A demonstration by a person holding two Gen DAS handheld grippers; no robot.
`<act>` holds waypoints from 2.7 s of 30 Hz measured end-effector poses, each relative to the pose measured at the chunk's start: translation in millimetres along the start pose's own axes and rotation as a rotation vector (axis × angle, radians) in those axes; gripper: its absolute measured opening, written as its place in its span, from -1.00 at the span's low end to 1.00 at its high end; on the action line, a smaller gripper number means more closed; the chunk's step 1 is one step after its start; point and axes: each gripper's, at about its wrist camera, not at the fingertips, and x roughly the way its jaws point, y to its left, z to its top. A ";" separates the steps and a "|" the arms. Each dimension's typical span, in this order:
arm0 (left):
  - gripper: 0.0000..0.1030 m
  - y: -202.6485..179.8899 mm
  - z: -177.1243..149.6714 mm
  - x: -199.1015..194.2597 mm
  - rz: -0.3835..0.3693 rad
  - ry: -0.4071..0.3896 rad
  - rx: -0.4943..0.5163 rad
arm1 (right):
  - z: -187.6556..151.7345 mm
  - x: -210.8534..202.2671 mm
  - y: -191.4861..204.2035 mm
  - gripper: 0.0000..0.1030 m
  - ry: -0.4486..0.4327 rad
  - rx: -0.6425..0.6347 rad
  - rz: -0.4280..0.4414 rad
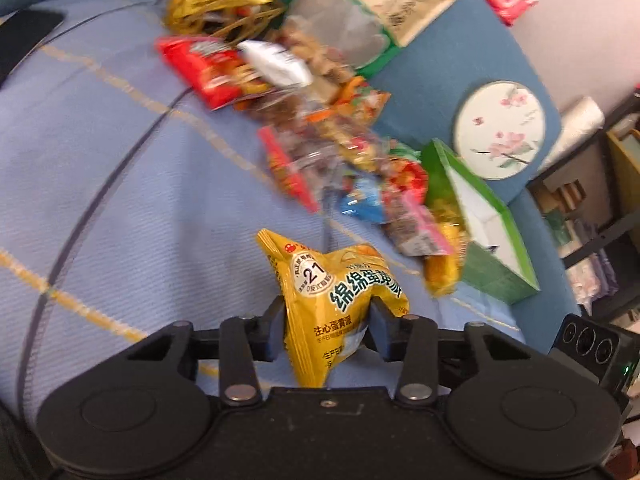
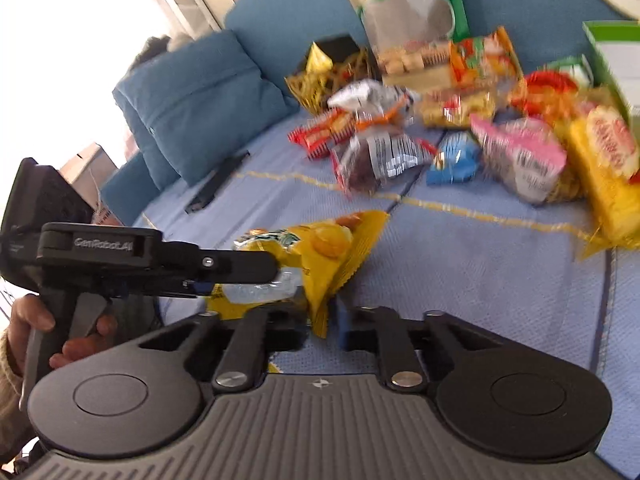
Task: Organize snacks
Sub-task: 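Grasp the yellow cake bag with the left tool, then lower the yellow cake bag into the green box and open the left tool, then grasp a clear bag of dark snacks with the left tool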
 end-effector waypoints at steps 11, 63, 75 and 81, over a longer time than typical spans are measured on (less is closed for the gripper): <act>-0.60 -100.2 41.1 39.1 -0.128 -0.046 0.234 | 29.1 -69.8 -39.7 -0.72 -0.289 0.007 -0.151; 1.00 -28.0 84.0 63.3 -0.014 -0.192 0.251 | 30.0 -34.6 -36.0 1.00 -0.324 -0.236 -0.372; 1.00 -11.9 83.3 71.4 0.097 -0.155 0.358 | 21.5 28.3 -11.8 1.00 -0.124 -0.265 -0.287; 0.18 5.2 96.3 90.7 0.017 0.007 0.244 | 31.8 54.8 -4.3 1.00 -0.078 -0.192 -0.216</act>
